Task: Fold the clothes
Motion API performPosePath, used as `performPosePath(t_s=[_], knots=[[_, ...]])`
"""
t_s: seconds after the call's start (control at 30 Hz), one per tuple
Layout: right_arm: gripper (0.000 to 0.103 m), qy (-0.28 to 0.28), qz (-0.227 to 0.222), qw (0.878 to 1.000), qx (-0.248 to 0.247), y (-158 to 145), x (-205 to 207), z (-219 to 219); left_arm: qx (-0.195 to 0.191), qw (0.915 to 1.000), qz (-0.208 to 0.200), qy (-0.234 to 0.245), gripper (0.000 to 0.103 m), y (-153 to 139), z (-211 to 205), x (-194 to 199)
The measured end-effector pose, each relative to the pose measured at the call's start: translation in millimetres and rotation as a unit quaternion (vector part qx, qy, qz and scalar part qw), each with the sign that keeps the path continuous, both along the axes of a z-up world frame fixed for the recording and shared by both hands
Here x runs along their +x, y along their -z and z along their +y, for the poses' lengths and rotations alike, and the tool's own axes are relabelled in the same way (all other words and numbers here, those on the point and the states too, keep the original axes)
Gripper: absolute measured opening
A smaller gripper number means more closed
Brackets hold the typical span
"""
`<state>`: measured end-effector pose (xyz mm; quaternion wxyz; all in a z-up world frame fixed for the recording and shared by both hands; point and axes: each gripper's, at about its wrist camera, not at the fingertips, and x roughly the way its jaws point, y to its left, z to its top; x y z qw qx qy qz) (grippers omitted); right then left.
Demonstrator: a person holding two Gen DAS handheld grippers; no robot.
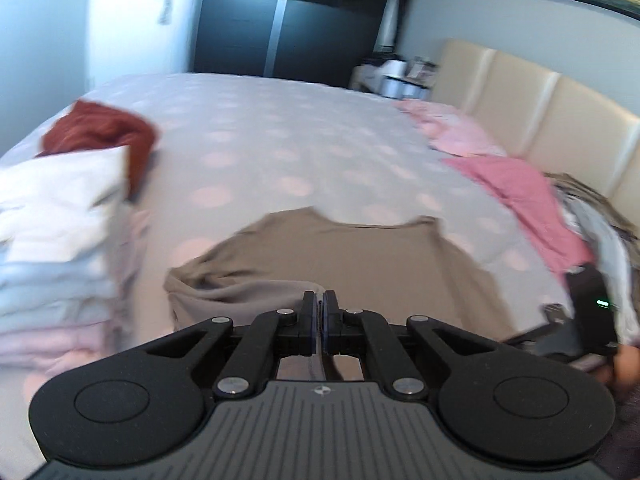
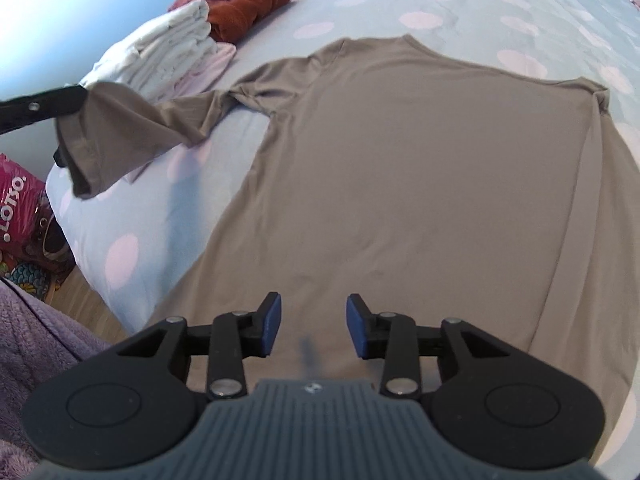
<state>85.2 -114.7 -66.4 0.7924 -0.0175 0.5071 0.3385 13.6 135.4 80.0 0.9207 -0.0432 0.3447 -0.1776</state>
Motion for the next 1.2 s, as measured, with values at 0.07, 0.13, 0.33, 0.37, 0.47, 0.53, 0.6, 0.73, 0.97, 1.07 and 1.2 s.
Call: performPosePath(t_s=[0.07,0.13,0.33,0.37,0.47,0.53,0.6,0.73,0.97,1.07,1.2], knots=[[0.041,0.008,-0.006,1.000,0.004,-4.6,-3.5,-6.2,-0.009,0.9990,0.001,0.044,0.001,-1.7,-24.8,-7.6],[0.041,0.018,-0.010,1.000,0.007,-8.0,-6.2,-14.2,-0.015,0.9959,0.010,0.088,0.001,1.3,-52.4,-17.7],[0.041,0.057,0.001,0.998,0.031,-8.8,-9.3,-46.6,-0.003,0.9816,0.056,0.183,0.001,37.6,-117.2,-51.8],[0.041,0.064,0.004,0.997,0.039,-9.2,-9.8,-51.9,0.003,0.9792,0.062,0.193,0.001,45.0,-124.1,-55.8],[0.041,0.078,-0.013,0.996,0.050,-15.3,-13.4,-62.5,0.028,0.9733,0.087,0.210,0.001,73.2,-139.4,-62.3],[0.041,0.077,-0.018,0.995,0.059,-18.1,-14.5,-63.8,0.036,0.9710,0.106,0.211,0.001,91.0,-143.4,-63.1],[0.041,0.069,-0.021,0.995,0.063,-19.6,-15.0,-61.8,0.043,0.9690,0.110,0.217,0.001,103.0,-145.4,-67.0],[0.041,0.045,-0.017,0.998,0.049,-15.4,-15.8,-47.8,0.053,0.9687,0.124,0.208,0.026,112.3,-139.8,-68.1],[0.041,0.039,-0.001,0.999,0.015,0.3,-12.9,-36.5,0.068,0.9795,0.110,0.155,0.037,102.8,-94.2,-48.4],[0.040,0.041,0.002,0.999,0.019,-2.9,-3.3,-32.8,0.092,0.9845,0.089,0.120,0.036,96.9,-68.7,-23.4],[0.040,0.040,-0.001,0.999,0.020,-11.9,20.8,-22.7,0.112,0.9889,0.056,0.080,0.036,95.1,-36.7,25.4]])
